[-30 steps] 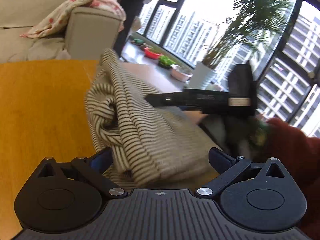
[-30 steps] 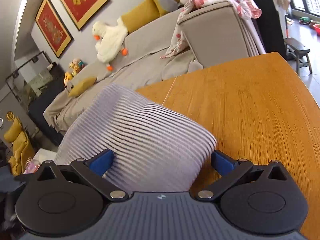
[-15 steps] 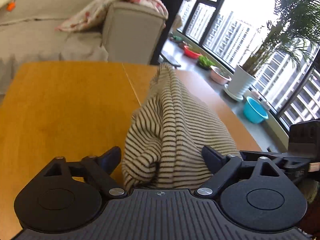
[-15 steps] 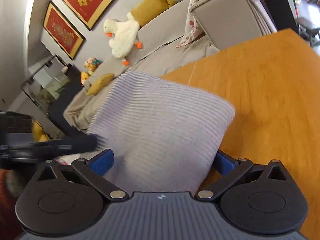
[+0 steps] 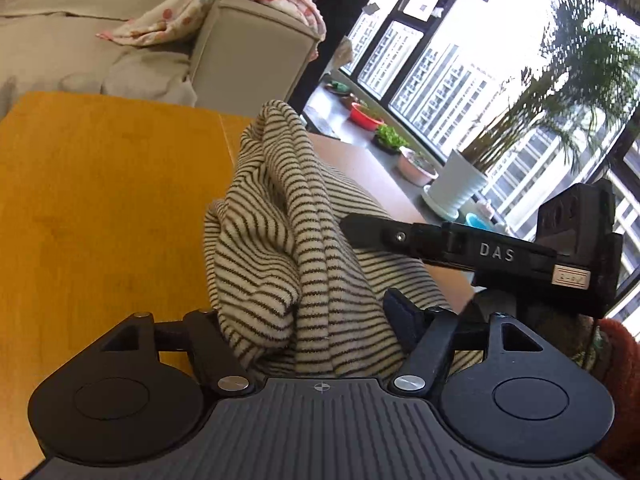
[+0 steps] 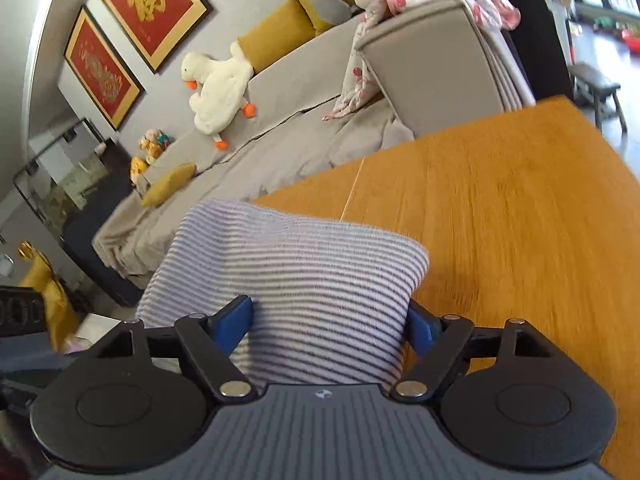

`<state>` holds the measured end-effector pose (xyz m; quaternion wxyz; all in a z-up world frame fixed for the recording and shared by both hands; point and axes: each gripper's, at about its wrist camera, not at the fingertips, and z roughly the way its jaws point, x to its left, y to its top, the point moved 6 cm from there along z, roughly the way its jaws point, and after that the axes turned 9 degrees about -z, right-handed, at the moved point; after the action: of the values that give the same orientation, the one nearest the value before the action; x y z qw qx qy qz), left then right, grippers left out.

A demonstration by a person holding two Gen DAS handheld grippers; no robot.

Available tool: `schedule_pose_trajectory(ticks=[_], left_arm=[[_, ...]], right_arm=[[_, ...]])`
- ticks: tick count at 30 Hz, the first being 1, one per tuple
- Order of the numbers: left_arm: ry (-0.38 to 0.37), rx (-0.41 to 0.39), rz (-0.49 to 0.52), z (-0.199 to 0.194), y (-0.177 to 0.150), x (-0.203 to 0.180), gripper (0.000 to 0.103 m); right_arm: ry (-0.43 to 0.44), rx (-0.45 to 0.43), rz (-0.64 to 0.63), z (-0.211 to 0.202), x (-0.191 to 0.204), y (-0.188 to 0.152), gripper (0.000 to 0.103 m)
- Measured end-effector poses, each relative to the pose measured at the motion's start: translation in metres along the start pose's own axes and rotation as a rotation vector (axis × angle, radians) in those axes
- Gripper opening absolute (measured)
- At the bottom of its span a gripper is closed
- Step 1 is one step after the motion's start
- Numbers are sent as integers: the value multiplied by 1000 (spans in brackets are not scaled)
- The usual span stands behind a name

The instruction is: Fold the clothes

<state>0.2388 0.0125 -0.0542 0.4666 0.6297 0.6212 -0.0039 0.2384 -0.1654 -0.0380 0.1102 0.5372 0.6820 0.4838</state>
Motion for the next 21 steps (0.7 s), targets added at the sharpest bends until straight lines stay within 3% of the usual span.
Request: schedule_pose_trajectory(ticks=[4, 8, 10, 14, 17, 21], left_arm=[[-27, -20, -35, -6, -5, 11, 87], [-46, -30, -99, -9, -12, 25, 95], [-50, -31, -90, -12, -12, 24, 87], [5, -40, 75, -20, -8, -2, 67], [31, -28, 91, -20, -10, -10, 63], [15, -17, 71, -24, -11, -11, 62]], right_arm=[[-57, -2, -51, -13, -1, 1, 103], [-27, 26, -11, -31, 0, -19, 103], [-8, 32, 23, -38, 1, -31, 103], [-31, -1, 97, -44, 3, -44, 103], [0, 1, 86, -39, 11, -47, 103], [-22, 0, 99, -38, 15, -49, 103]])
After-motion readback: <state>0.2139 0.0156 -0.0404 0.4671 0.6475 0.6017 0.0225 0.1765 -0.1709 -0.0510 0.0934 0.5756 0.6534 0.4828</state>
